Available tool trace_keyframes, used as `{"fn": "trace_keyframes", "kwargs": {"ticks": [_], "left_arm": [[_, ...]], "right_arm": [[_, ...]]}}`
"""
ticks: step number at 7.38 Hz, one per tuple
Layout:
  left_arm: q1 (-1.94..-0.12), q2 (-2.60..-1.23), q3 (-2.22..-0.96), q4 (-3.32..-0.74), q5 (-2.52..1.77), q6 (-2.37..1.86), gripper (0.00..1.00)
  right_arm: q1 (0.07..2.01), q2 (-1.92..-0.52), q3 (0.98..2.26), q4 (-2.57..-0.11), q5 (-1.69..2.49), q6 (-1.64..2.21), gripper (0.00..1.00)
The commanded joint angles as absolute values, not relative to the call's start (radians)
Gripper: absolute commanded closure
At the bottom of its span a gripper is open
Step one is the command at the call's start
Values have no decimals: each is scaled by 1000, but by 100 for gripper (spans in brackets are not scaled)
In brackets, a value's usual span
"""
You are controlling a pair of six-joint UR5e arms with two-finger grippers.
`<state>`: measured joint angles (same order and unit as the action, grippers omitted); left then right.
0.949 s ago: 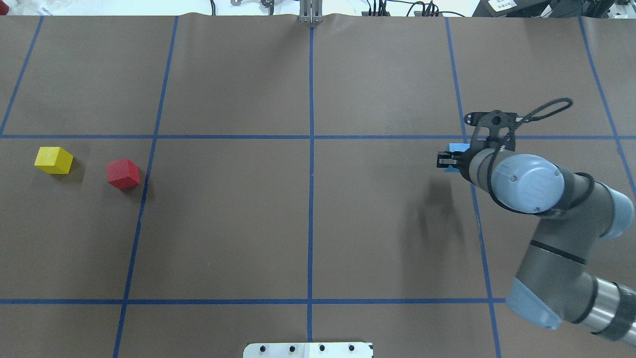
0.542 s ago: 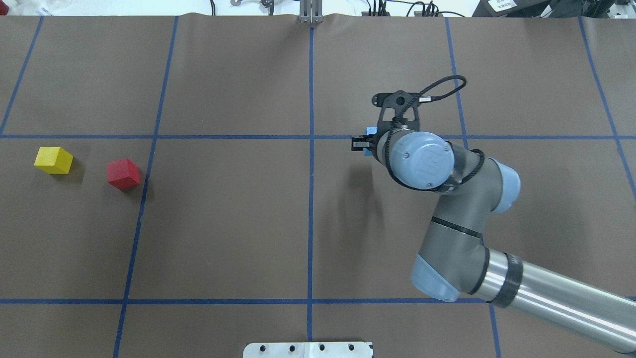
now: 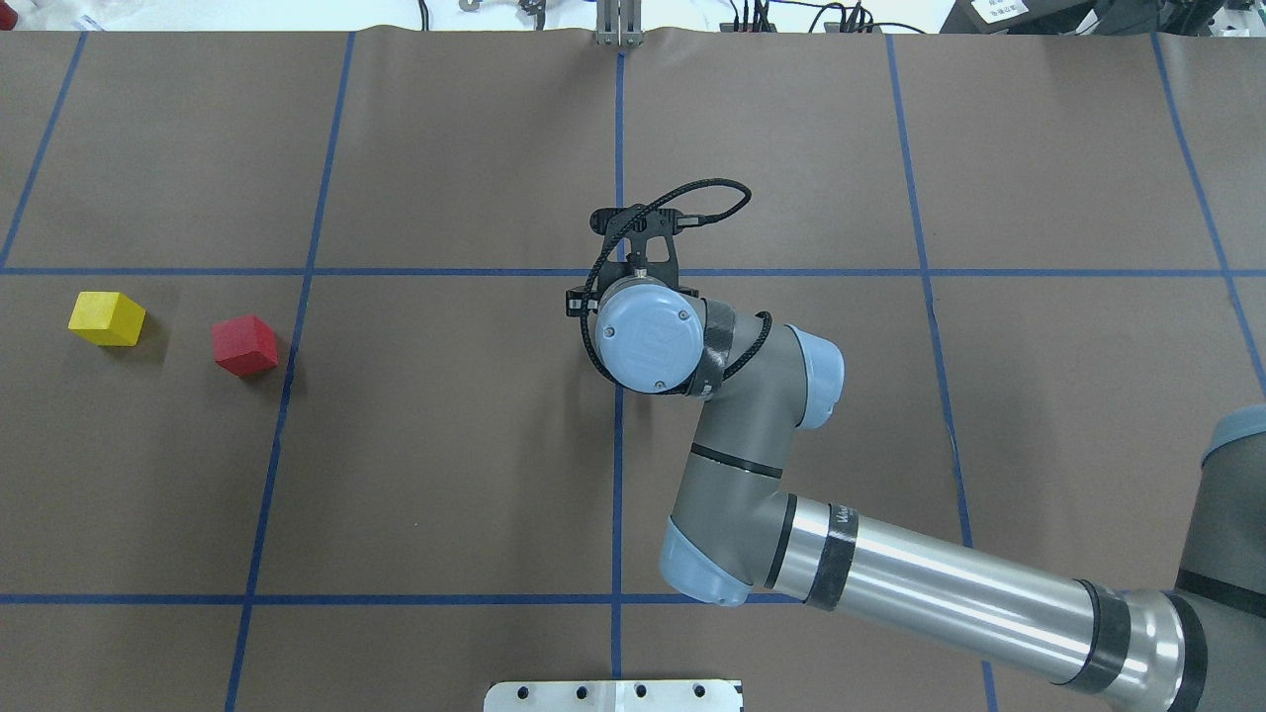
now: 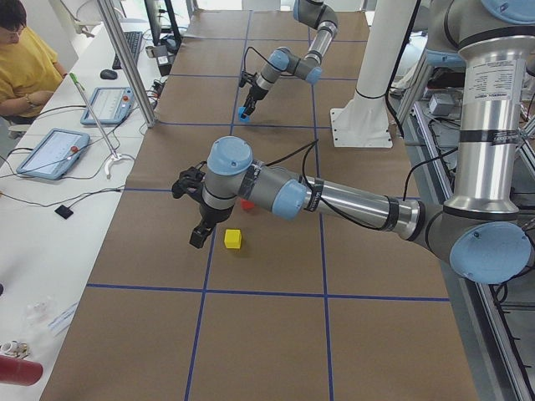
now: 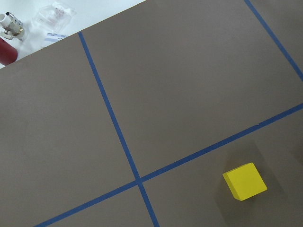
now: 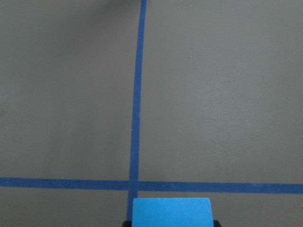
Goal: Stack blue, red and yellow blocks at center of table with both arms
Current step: 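Carry the blue cube with the right gripper to the table center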
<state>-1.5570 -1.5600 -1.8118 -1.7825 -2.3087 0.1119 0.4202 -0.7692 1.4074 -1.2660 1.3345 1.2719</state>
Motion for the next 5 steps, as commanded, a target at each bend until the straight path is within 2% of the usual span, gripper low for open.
{"fn": "trace_keyframes", "kwargs": {"ticks": [1, 2, 3, 4, 5], "left_arm": [[-1557, -1559, -1810, -1782, -2309, 112, 0], [-1557, -1559, -1810, -1782, -2309, 112, 0], [-1557, -1559, -1812, -1782, -2309, 112, 0], [-1557, -1559, -1812, -1782, -2309, 112, 0], [-1557, -1559, -1812, -1782, -2309, 112, 0]], "right_arm": [[387, -758, 1376, -1269, 1316, 1312, 100], [385, -765, 1376, -1273, 1316, 1302, 85], [385, -770, 1376, -1293, 1316, 1296, 74], [385, -770, 1377, -1307, 1315, 1295, 55], [385, -769, 1379, -1307, 1292, 1289, 17]]}}
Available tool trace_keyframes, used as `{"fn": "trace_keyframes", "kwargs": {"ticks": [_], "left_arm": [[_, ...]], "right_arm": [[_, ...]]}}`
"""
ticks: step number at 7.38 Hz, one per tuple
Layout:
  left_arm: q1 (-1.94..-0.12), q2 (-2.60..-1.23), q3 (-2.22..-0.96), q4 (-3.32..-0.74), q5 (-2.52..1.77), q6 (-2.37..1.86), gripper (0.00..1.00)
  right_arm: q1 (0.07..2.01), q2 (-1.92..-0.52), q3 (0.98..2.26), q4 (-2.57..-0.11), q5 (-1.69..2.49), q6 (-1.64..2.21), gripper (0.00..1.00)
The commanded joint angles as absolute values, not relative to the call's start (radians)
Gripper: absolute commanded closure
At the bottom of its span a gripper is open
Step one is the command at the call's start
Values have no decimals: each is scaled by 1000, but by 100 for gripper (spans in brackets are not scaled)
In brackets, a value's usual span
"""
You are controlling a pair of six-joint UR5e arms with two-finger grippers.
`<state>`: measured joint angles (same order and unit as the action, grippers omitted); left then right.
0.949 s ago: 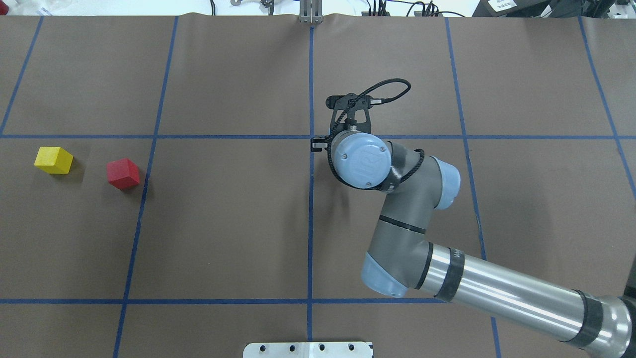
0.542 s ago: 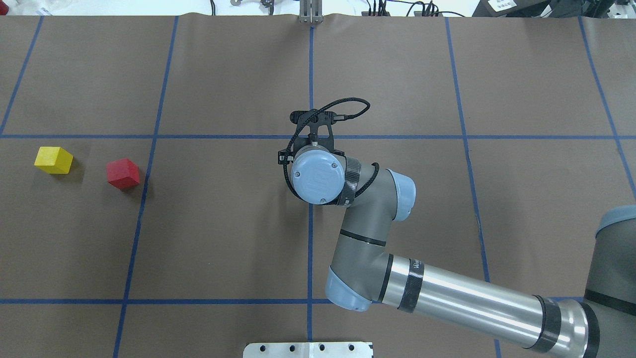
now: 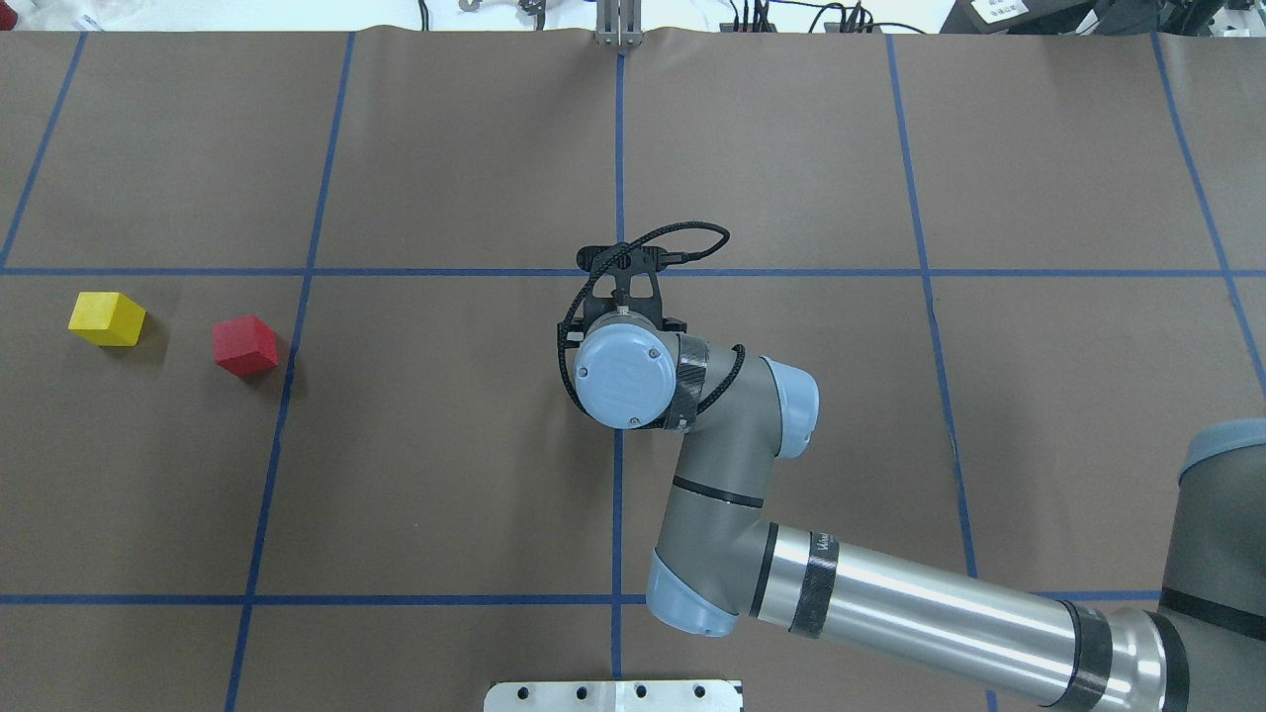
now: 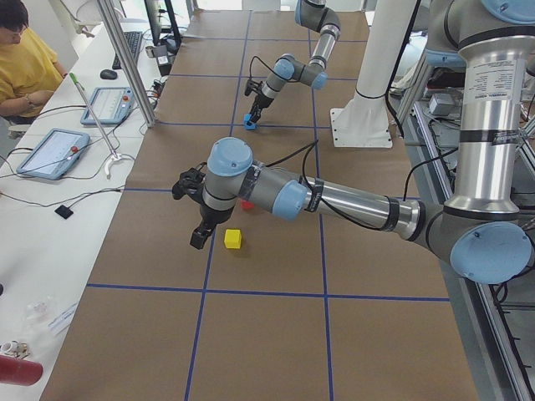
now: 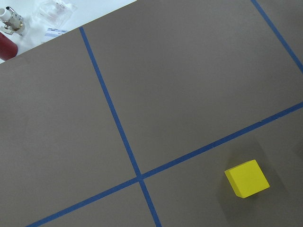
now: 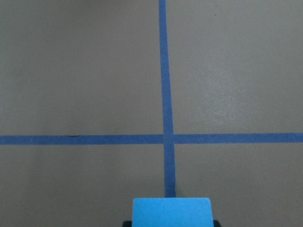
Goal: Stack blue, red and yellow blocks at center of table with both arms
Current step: 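Carry the blue cube with the right gripper to the table center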
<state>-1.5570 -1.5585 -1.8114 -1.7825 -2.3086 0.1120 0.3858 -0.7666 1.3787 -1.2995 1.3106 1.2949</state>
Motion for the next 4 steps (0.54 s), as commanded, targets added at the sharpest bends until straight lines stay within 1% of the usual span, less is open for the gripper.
{"fn": "trace_keyframes", "kwargs": {"ticks": [1, 3, 4], "left_arm": [[-1557, -1559, -1812, -1782, -2309, 112, 0], [-1557, -1560, -1812, -1782, -2309, 112, 0], [-1557, -1560, -1812, -1782, -2309, 112, 0]], "right_arm": [[385, -764, 1385, -1308, 1284, 1289, 1], [397, -761, 1396, -1318, 1288, 1243, 0], [428, -761, 1452, -1353, 1316, 1229, 0]]}}
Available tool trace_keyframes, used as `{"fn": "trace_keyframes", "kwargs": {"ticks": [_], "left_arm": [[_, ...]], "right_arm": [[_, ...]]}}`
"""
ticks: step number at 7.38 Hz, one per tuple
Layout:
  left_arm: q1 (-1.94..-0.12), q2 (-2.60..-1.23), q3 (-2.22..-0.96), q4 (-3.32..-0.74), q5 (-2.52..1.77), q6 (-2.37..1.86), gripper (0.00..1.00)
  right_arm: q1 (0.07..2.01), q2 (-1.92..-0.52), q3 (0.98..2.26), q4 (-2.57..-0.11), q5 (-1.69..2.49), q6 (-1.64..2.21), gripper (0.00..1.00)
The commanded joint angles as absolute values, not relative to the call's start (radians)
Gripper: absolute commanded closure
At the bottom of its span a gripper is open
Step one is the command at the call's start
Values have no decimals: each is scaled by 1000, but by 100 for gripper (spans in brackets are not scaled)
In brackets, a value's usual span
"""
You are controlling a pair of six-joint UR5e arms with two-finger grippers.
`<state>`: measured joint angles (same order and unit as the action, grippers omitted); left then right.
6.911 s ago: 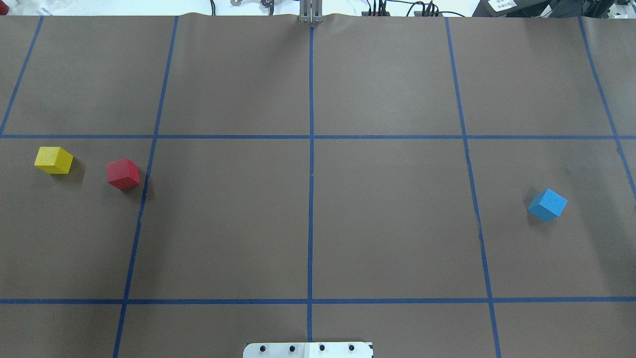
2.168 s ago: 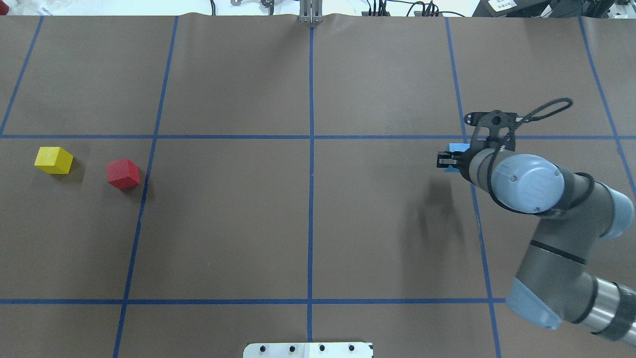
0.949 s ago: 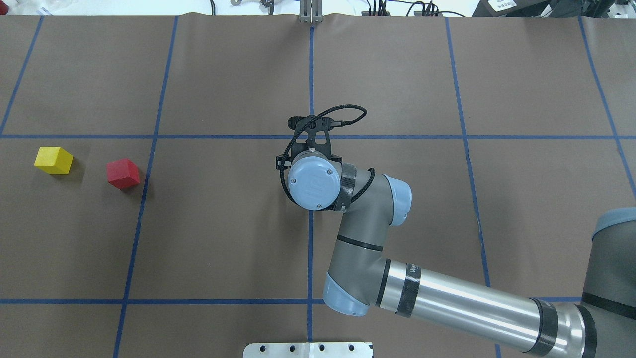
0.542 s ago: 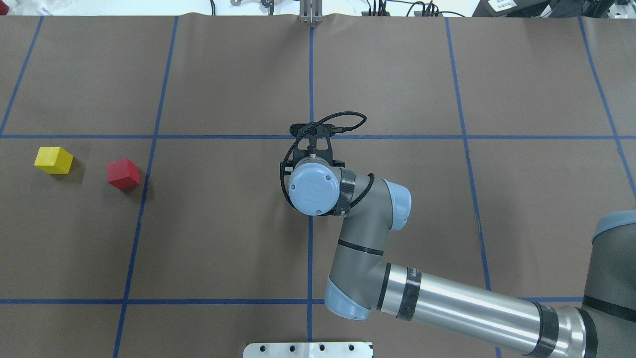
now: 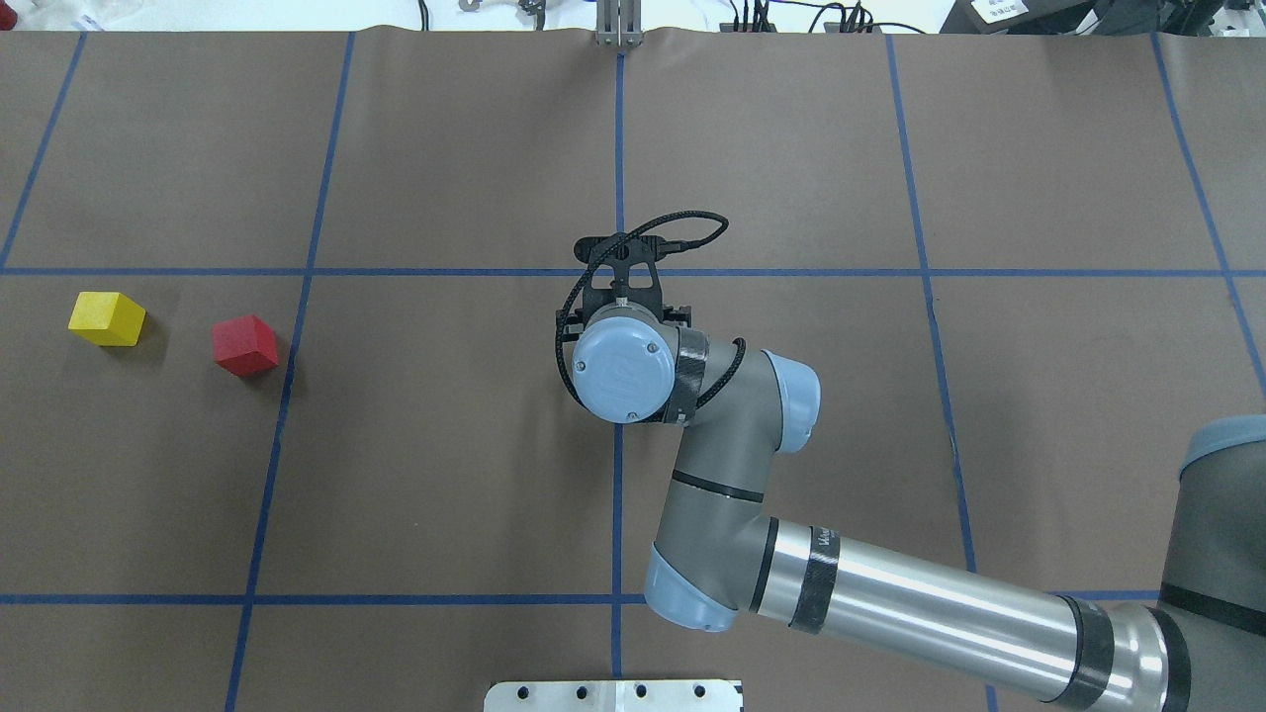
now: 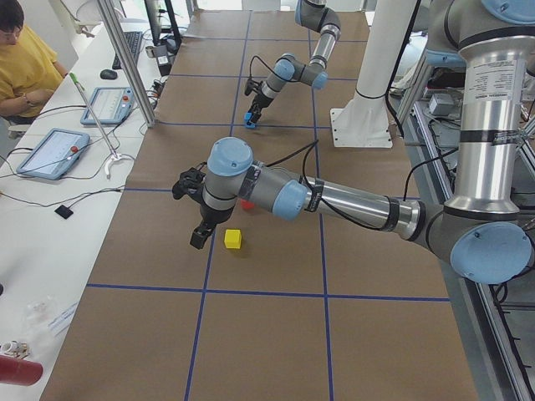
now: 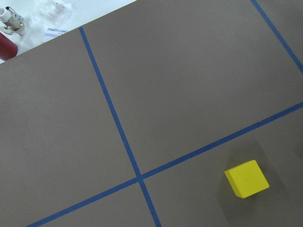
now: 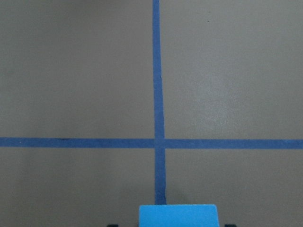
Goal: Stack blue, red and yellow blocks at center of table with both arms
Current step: 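Carry the blue cube with the right gripper to the table center, then release the blue cube at center and withdraw the right gripper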
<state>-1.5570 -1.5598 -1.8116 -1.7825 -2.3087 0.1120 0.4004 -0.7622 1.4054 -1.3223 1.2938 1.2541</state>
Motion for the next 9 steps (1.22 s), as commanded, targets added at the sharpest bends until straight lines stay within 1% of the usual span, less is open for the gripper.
{"fn": "trace_keyframes", "kwargs": {"ticks": [1, 2, 3, 4, 6, 7, 8, 9], "left_arm": [[-1557, -1568, -1816, -1784, -2309, 112, 0], [-1557, -1571, -1827, -1789, -2309, 98, 0], [-1548, -1571, -1827, -1887, -2309, 72, 0], [-1517, -1566, -1815, -1987, -2309, -52, 0], [-1373, -1571, -1816, -2096, -2306, -414, 0], [-1314, -1569, -1818, -2146, -2289, -634, 0], [-1236, -1566, -1830, -2173, -2196, -758, 0], [-1122, -1568, -1839, -2174, -2071, -890, 0]], "right_arm": [[501, -761, 1527, -1427, 1418, 1204, 0], [602, -765, 1576, -1471, 1527, 1146, 0], [715, -781, 1583, -1471, 1643, 1067, 0], [848, -819, 1585, -1468, 1781, 936, 0], [1117, -973, 1629, -1459, 2053, 615, 0], [1212, -1050, 1634, -1456, 2141, 439, 0], [1285, -1108, 1634, -1456, 2202, 305, 0], [1357, -1167, 1632, -1450, 2279, 190, 0]]}}
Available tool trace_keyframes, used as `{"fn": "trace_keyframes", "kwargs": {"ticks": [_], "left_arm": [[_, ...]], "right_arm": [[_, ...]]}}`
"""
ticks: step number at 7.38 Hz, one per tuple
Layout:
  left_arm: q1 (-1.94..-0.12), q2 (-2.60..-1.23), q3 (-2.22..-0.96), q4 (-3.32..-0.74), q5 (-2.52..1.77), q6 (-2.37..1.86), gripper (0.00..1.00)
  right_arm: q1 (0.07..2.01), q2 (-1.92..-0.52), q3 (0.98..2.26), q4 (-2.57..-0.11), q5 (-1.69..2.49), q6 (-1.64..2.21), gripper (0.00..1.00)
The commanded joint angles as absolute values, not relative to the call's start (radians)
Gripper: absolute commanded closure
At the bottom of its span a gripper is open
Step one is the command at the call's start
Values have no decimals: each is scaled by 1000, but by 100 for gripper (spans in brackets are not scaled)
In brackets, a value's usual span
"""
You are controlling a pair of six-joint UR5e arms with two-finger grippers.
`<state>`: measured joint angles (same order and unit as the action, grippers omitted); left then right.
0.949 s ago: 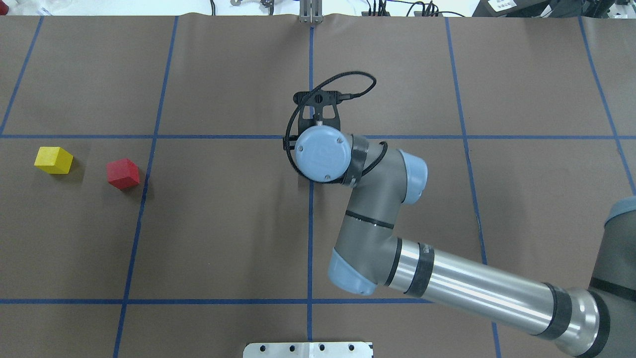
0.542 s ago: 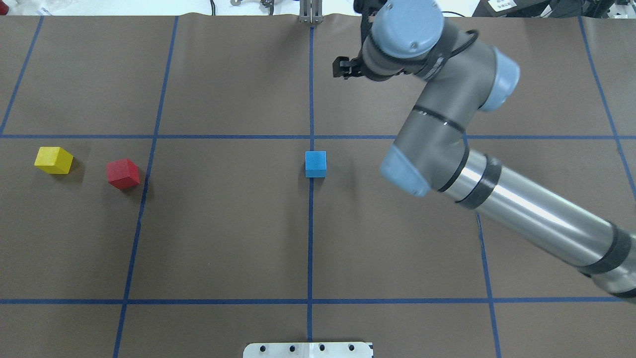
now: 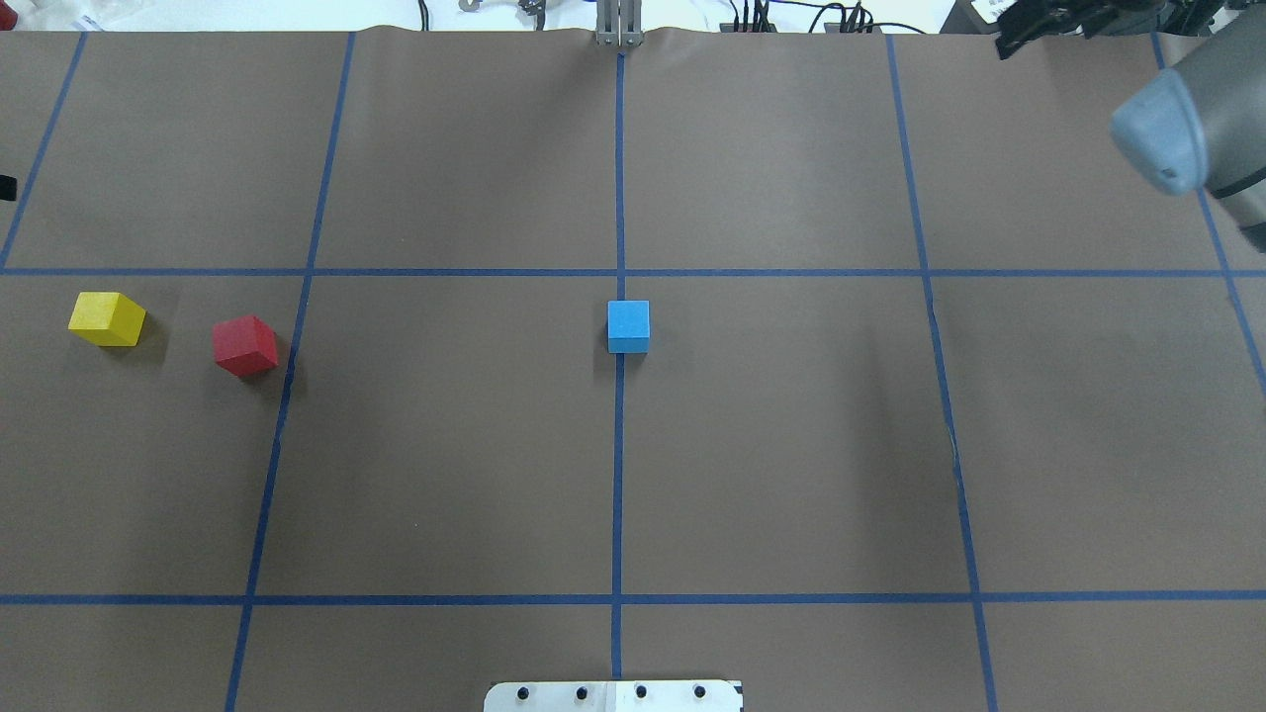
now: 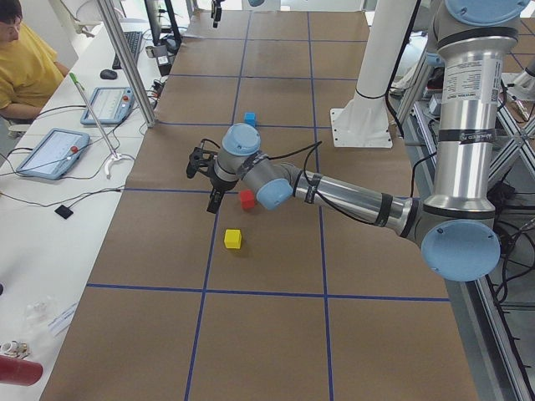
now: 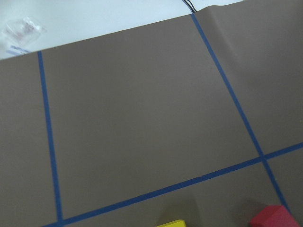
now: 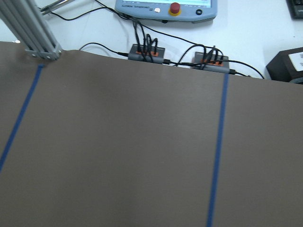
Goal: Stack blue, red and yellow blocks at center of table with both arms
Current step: 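Release the blue cube at center and withdraw the right gripper, then reach the left gripper to the red cube and grasp it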
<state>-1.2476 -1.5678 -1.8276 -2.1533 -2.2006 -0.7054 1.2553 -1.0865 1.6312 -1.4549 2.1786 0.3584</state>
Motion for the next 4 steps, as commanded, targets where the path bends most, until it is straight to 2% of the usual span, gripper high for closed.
{"fn": "trace_keyframes", "kwargs": {"ticks": [1, 4], "left_arm": [[-982, -1571, -1844, -2172, -1936, -996, 0], [-760, -1581, -1830, -2168, -1794, -1135, 0]], "right_arm": [[1430, -1230, 1634, -1442, 2360, 84, 0], [1577, -1408, 1632, -1440, 2405, -203, 0]]}}
